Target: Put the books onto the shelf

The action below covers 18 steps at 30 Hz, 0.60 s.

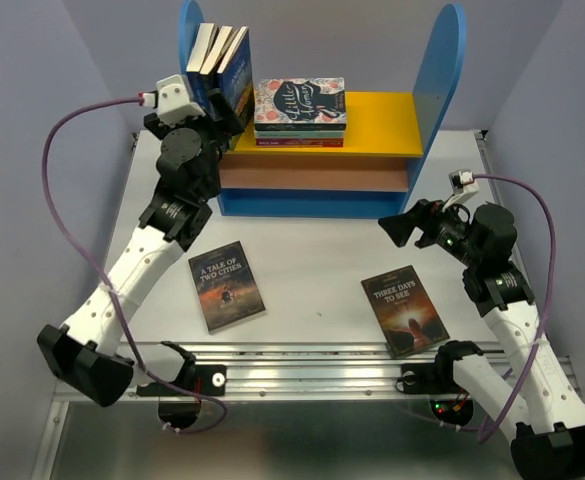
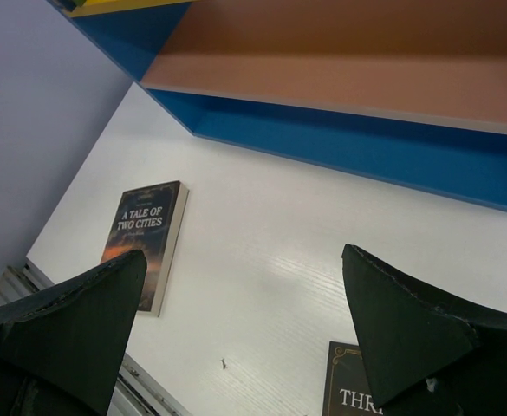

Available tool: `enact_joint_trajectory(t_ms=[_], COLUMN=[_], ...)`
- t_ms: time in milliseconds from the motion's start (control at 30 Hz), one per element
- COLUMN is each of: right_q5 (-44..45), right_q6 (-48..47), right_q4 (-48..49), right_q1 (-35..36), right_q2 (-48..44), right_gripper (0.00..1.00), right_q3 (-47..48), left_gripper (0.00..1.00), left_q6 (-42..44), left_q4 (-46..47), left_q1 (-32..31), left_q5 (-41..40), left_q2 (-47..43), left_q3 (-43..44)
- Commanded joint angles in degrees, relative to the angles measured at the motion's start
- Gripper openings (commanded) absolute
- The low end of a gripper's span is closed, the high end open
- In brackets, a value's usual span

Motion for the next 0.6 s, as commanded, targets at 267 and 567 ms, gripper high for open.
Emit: enact_joint_trajectory(t_ms=[267, 567], right_q5=[2.87, 26.16], right_q6=[1.03, 6.73], right_q4=[-1.17, -13.84], right_q1=[0.46, -0.07], right_q2=[0.81, 13.88], right_gripper=[1.00, 1.00], right_q3=[3.32, 2.71], left_gripper=[0.99, 0.99], left_q6=[-13.07, -25.46], left_q4=[-6.37, -12.25], left_q1=[-0.10, -0.37], left_q5=[12.41, 21.09], left_q2=[-21.61, -30.85], left_q3=[-8.38, -22.79])
